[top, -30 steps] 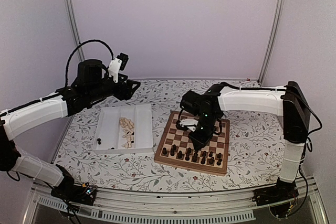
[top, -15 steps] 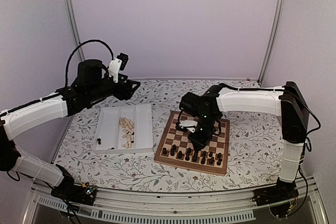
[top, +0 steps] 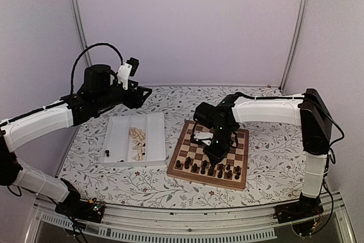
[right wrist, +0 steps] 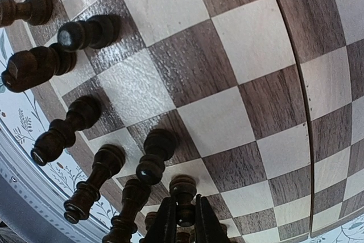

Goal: Set up the chess pieces on the board
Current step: Place the chess piece on the chessboard.

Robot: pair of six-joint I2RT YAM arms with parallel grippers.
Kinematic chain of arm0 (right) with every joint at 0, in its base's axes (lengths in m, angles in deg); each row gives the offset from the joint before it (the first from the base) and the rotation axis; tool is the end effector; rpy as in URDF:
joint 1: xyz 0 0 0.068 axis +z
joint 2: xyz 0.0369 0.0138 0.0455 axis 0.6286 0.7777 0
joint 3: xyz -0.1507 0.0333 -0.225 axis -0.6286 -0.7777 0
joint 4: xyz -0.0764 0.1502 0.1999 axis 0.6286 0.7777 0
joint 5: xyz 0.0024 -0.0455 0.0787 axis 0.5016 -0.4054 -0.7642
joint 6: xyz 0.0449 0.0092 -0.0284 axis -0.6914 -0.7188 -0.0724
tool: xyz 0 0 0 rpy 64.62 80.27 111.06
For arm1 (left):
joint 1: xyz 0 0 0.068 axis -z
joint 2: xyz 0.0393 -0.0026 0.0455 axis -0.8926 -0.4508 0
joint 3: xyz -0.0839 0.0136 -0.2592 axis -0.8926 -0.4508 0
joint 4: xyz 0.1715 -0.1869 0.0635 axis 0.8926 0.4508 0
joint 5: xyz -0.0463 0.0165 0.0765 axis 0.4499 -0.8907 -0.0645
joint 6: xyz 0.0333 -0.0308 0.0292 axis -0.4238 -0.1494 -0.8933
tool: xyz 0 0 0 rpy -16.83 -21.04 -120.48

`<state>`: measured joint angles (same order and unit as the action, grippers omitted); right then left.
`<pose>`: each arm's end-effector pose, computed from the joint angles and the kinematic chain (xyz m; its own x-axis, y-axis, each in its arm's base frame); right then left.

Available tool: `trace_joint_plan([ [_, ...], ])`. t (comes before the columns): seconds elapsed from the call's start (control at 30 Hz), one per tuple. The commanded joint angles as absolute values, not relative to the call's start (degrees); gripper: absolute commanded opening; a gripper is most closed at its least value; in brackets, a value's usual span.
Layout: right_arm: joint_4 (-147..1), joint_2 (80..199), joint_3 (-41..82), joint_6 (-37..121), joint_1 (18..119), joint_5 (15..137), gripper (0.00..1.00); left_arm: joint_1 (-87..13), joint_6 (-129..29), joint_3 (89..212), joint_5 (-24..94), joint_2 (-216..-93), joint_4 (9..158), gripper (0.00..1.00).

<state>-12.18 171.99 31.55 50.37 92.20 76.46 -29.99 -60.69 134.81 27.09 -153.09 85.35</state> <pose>0.2208 0.3031 0.1901 -0.5758 -0.8168 -0.0365 -0.8138 0.5681 0.1225 0.2539 -0.1666 0.3182 -0.2551 0.1545 -0.9545 0.5537 0.8326 -0.0132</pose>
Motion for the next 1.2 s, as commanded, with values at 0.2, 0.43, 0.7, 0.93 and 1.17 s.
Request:
trace_joint_plan([
  [0.2, -12.64, 171.58, 31.18, 50.57, 92.58, 77.84, 0.19, -29.98, -61.21, 135.85, 26.68, -152.48, 85.31, 0.73],
  [0.43, -13.21, 168.2, 32.37, 50.15, 92.6, 75.22, 0.24, -29.98, -61.21, 135.94, 26.66, -152.72, 87.25, 0.72],
  [0.7, -12.15, 163.21, 34.35, 50.02, 91.92, 77.66, 0.3, -29.7, -58.15, 139.56, 18.88, -153.67, 95.3, 0.73],
  [0.93, -28.06, 152.13, 24.05, 49.44, 85.24, 73.65, 0.35, -29.93, -43.56, 139.47, 10.28, -151.24, 113.96, 0.66],
  [1.17, -35.34, 147.53, 18.16, 49.98, 84.01, 72.68, 0.36, -28.97, -24.0, 134.01, 7.69, -150.57, 129.38, 0.68],
])
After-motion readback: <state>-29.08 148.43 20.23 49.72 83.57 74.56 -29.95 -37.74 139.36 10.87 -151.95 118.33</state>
